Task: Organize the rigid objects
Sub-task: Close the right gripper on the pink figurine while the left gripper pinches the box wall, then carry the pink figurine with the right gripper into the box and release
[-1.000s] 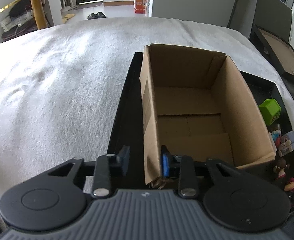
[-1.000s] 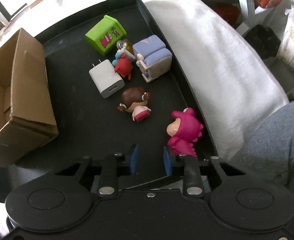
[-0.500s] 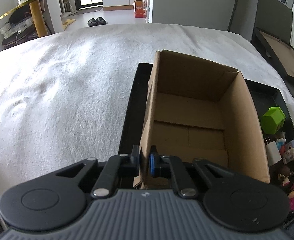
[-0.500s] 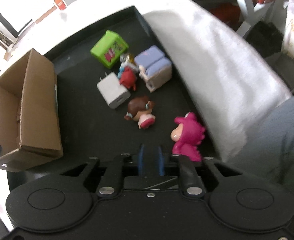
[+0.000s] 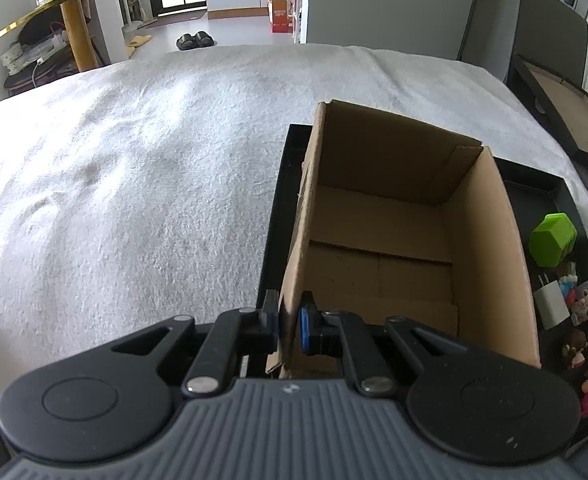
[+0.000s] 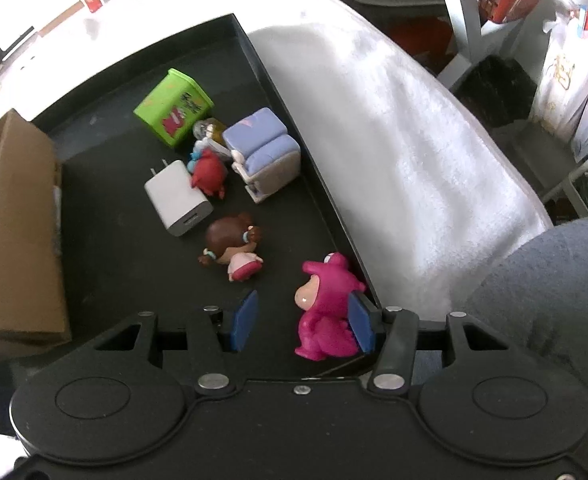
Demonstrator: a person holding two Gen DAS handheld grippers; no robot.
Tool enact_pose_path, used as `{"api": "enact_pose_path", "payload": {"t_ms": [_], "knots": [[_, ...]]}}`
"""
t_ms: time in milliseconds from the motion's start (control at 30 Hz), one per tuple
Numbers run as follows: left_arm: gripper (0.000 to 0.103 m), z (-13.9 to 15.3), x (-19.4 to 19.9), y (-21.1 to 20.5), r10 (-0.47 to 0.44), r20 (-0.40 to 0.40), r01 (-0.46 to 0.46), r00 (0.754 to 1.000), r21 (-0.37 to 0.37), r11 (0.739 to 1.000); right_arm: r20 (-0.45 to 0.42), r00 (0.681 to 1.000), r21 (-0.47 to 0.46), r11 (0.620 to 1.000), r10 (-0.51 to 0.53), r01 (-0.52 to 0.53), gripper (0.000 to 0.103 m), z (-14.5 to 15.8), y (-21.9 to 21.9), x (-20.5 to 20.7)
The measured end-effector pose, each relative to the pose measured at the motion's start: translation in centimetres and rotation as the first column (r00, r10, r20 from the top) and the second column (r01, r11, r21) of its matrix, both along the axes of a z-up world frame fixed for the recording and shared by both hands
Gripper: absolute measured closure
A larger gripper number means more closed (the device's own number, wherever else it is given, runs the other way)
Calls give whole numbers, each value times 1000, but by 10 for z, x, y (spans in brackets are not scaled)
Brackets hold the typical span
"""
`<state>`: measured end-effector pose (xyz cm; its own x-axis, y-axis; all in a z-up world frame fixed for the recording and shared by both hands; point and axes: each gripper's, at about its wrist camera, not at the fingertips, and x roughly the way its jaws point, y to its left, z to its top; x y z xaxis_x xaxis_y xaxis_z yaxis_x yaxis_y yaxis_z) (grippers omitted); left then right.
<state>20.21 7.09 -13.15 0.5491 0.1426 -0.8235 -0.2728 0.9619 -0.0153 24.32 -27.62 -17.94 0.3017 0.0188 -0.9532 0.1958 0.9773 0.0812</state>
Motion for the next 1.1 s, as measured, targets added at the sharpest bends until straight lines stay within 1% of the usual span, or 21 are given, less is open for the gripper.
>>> {"api": "enact_pose_path", "payload": {"t_ms": [100, 167, 333, 433, 500, 533, 567, 633, 700, 800, 833, 900, 933, 967, 1000, 1100], "knots": [[93, -2, 5, 3, -11, -3, 11, 1000, -2, 1000, -26, 1000, -14, 1000, -14, 14, 53, -11, -1, 8], [93, -3, 8, 4, -9, 1, 9, 1000, -5, 1000, -40, 999, -9, 1000, -15, 15, 59, -17, -1, 10], [93, -5, 15, 4, 5, 4, -5, 1000, -31, 999, -25, 999, -42, 999, 21, -23, 59, -21, 8, 8], [93, -3, 17, 4, 7, -2, -7, 1000, -35, 999, -22, 999, -19, 999, 26, -26, 58, -18, 10, 7], [93, -2, 19, 2, 5, -10, -6, 1000, -26, 1000, -19, 999, -31, 998, 47, -47, 52, -15, 14, 6], [93, -2, 20, 1, 7, -14, -7, 1000, -23, 1000, -14, 998, -38, 997, 60, -61, 47, -13, 16, 7], [93, -1, 21, 0, 8, -20, -9, 1000, -20, 1000, -4, 997, -47, 996, 77, -77, 44, -11, 19, 6], [93, -1, 23, -1, 13, -32, -13, 999, -18, 1000, 5, 994, -72, 991, 111, -110, 41, -8, 24, 4], [93, 0, 25, -3, 14, -43, -15, 999, -12, 1000, -8, 990, -90, 986, 140, -140, 38, -8, 29, 2], [93, 0, 30, -5, 20, -62, -20, 998, -7, 1000, -36, 987, -89, 983, 157, -160, 37, -13, 29, 3], [93, 0, 31, -5, 21, -69, -21, 997, -8, 1000, -38, 986, -84, 982, 165, -168, 38, -14, 30, 2], [93, 0, 33, -7, 20, -79, -21, 997, -12, 1000, -35, 982, -84, 979, 185, -187, 43, -16, 32, 3], [93, 1, 33, -8, 17, -82, -18, 997, -10, 1000, -31, 981, -85, 977, 191, -193, 56, -17, 33, 3], [94, 1, 34, -9, 13, -82, -14, 997, -6, 1000, -28, 980, -85, 977, 196, -198, 60, -17, 33, 3], [94, 2, 33, -10, 10, -80, -10, 997, -1, 1000, -26, 981, -90, 977, 193, -195, 60, -17, 31, 2], [94, 0, 31, -10, 15, -73, -15, 997, -7, 1000, 13, 979, -53, 977, 205, -204, 60, -11, 34, -1]]}}
